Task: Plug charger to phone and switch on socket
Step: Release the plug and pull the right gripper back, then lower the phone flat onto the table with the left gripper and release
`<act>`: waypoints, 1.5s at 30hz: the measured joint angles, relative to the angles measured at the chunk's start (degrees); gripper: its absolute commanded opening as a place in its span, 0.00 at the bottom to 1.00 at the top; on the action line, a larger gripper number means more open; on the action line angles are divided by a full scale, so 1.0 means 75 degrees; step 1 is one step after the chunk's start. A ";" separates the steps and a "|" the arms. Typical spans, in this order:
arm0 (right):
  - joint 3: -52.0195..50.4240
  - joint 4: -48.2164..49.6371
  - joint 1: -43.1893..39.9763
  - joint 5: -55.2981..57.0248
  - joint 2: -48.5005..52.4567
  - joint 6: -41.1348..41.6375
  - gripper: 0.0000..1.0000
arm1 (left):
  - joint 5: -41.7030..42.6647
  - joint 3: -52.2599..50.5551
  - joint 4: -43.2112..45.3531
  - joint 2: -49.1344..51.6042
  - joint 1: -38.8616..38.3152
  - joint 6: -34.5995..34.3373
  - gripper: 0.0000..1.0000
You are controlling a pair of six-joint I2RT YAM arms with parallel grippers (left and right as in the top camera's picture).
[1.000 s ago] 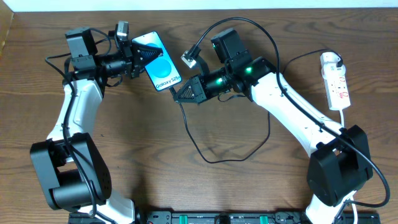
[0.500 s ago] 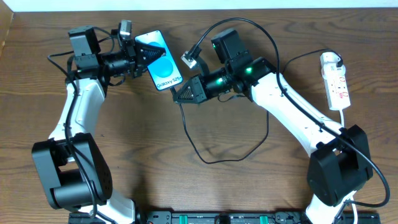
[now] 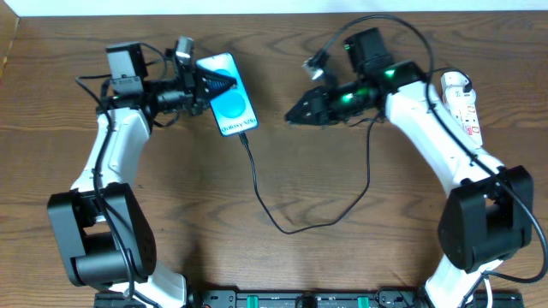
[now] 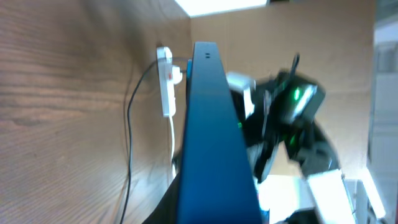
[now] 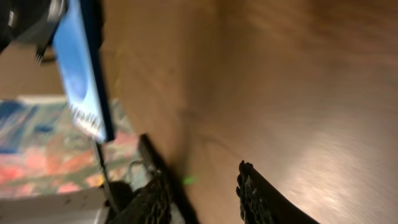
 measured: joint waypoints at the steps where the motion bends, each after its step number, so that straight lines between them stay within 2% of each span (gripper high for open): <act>1: 0.0000 -0.0102 -0.0119 0.0178 0.0000 -0.0032 0.35 | 0.0017 -0.0073 -0.0079 0.0000 -0.0085 0.0242 0.07; 5: 0.0000 -0.0493 -0.0385 0.1090 0.0000 -0.0108 0.34 | -0.0058 -0.0393 -0.0152 0.0023 -0.0472 0.0941 0.07; 14: 0.0000 -0.0828 -0.0405 0.2084 0.0000 -0.0157 0.33 | -0.1075 -0.0458 -0.0163 0.0906 -0.1145 0.1591 0.07; 21: 0.0000 -0.1113 -0.0402 0.2509 0.0000 -0.0163 0.33 | -0.2194 -0.0460 -0.0367 0.1603 -0.1416 0.1769 0.07; 31: 0.0000 -0.1148 -0.0379 0.2690 0.0000 -0.0163 0.33 | -0.4118 -0.0463 -0.1157 0.1856 -0.1655 0.1816 0.07; 45: 0.0000 -0.1166 -0.0379 0.2745 0.0000 -0.0163 0.33 | -0.4768 -0.0463 -0.1218 0.1868 -0.2197 0.1813 0.08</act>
